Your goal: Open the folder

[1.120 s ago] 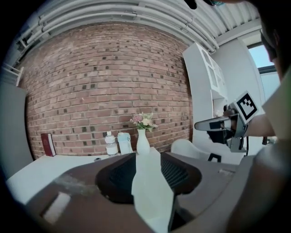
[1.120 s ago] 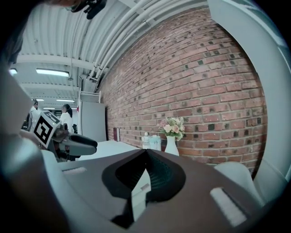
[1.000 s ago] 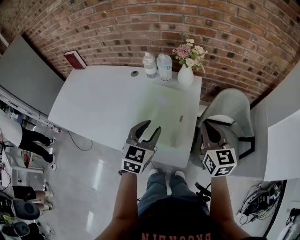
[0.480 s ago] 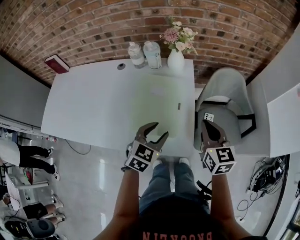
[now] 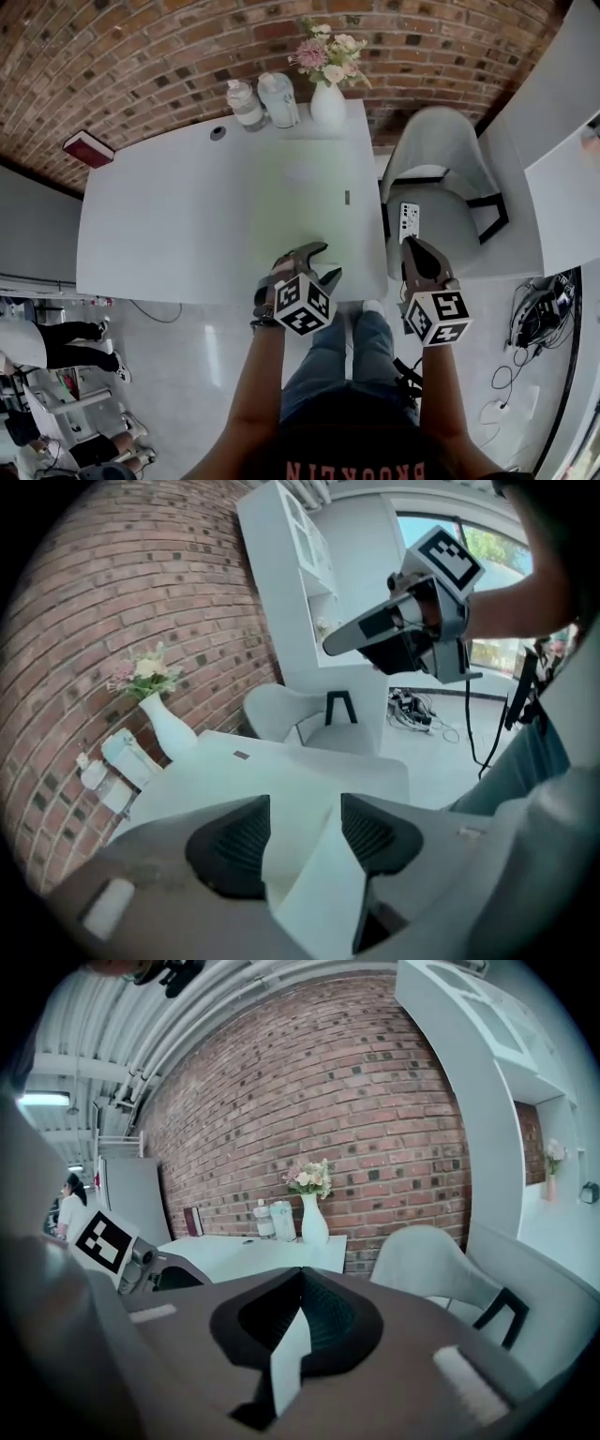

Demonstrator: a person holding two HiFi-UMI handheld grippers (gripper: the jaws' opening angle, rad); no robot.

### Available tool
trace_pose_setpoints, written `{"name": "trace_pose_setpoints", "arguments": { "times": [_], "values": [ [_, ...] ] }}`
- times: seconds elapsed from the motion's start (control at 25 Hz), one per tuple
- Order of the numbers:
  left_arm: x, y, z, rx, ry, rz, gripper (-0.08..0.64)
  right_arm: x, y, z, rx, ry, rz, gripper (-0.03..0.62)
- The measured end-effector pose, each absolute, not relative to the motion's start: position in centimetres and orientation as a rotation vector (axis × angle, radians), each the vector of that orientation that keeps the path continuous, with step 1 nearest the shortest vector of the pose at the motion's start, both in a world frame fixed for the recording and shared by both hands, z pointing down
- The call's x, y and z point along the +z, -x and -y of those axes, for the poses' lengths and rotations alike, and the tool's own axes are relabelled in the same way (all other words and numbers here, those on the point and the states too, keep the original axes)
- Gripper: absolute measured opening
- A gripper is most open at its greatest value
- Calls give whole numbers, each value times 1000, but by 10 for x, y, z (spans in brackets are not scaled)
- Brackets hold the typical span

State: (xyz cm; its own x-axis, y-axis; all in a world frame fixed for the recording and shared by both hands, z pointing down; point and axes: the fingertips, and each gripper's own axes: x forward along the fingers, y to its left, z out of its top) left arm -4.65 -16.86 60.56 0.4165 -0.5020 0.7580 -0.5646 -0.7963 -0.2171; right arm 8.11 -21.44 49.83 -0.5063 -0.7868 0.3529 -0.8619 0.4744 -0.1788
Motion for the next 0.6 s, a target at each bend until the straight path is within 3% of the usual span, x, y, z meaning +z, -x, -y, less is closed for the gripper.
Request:
{"name": "trace_pose_setpoints", "arguments": {
  "times": [0.4, 0.6],
  "values": [
    [649, 35, 178, 1783, -2630, 783, 276, 499, -96, 198, 508, -1546, 2433, 2],
    [641, 30, 180, 1685, -2676, 744, 222, 494, -100, 197, 506, -1576, 2423, 2]
  ]
}}
